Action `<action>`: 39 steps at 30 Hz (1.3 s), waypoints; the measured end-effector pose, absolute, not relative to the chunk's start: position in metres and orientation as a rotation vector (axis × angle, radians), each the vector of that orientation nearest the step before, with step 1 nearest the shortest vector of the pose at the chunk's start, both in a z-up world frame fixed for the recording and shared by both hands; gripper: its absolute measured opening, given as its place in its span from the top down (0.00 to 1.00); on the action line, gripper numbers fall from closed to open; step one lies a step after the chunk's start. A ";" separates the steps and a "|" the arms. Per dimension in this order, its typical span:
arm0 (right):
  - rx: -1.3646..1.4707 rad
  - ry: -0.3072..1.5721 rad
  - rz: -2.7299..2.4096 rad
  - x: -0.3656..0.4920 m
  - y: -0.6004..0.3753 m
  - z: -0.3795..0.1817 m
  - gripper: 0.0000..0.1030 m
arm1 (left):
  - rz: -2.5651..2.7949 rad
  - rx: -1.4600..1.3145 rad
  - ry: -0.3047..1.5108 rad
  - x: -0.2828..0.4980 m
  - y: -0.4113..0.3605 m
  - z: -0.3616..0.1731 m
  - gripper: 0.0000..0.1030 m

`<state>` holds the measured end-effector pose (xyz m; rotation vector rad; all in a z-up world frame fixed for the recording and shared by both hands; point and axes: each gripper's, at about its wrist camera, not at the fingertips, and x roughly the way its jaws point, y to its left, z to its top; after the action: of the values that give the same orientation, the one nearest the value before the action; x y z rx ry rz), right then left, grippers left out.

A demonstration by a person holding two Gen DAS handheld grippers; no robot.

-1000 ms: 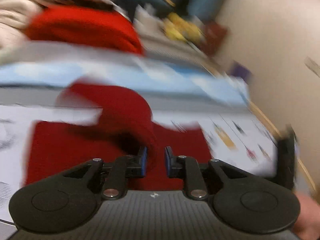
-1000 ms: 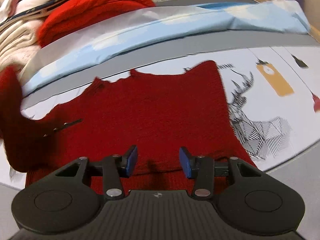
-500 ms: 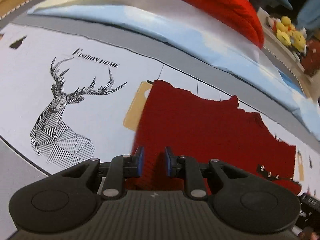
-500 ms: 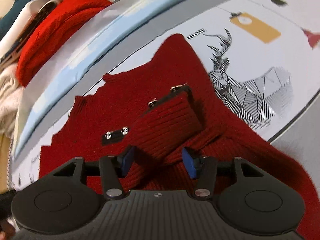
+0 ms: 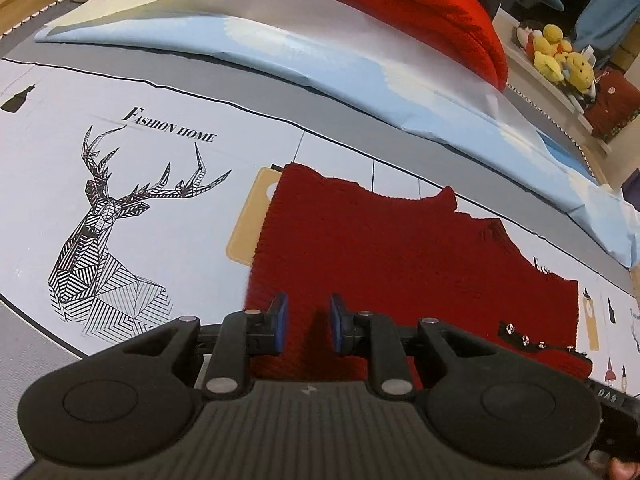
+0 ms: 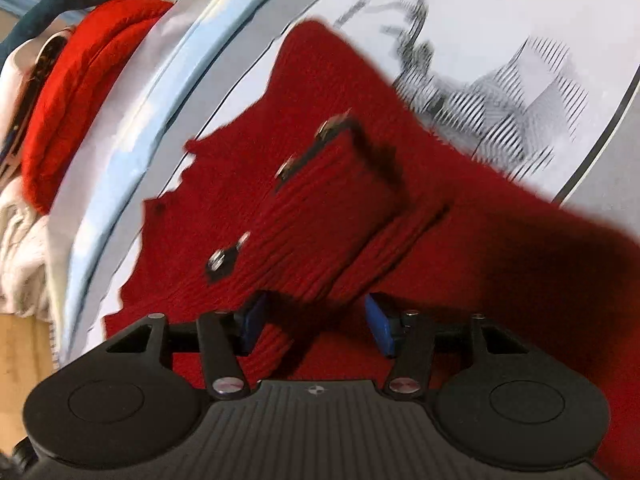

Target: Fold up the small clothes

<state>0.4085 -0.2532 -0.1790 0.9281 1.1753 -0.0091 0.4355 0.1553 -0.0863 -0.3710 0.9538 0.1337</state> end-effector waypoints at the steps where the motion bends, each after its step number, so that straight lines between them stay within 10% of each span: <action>1: 0.932 1.179 0.002 0.409 -0.251 -0.181 0.46 | 0.135 -0.372 0.954 0.436 0.156 -0.086 0.78; 4: 0.962 1.171 0.007 0.409 -0.249 -0.184 0.49 | 0.141 -0.376 0.955 0.435 0.159 -0.087 0.78; 6: 1.010 1.159 0.055 0.410 -0.249 -0.184 0.81 | 0.143 -0.376 0.954 0.435 0.160 -0.086 0.78; 8: 1.003 1.107 0.068 0.410 -0.251 -0.172 0.89 | 0.143 -0.376 0.953 0.435 0.161 -0.086 0.78; 14: 0.521 0.611 0.169 0.392 -0.220 -0.071 0.91 | 0.143 -0.373 0.956 0.436 0.163 -0.086 0.78; 20: 0.689 1.044 -0.147 0.410 -0.256 -0.157 0.92 | 0.128 -0.327 1.007 0.439 0.158 -0.096 0.76; 31: 0.935 1.012 -0.115 0.422 -0.286 -0.170 0.68 | 0.142 -0.317 1.042 0.440 0.160 -0.108 0.67; 35: 0.951 0.962 -0.124 0.419 -0.293 -0.166 0.94 | 0.134 -0.319 1.019 0.439 0.158 -0.103 0.67; 39: 0.805 0.763 -0.082 0.416 -0.280 -0.123 0.95 | 0.120 -0.323 1.003 0.439 0.158 -0.101 0.67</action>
<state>0.4163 -0.2796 -0.1227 0.8045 0.7634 -0.0815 0.4391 0.1580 -0.1010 -0.3229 1.0027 0.1204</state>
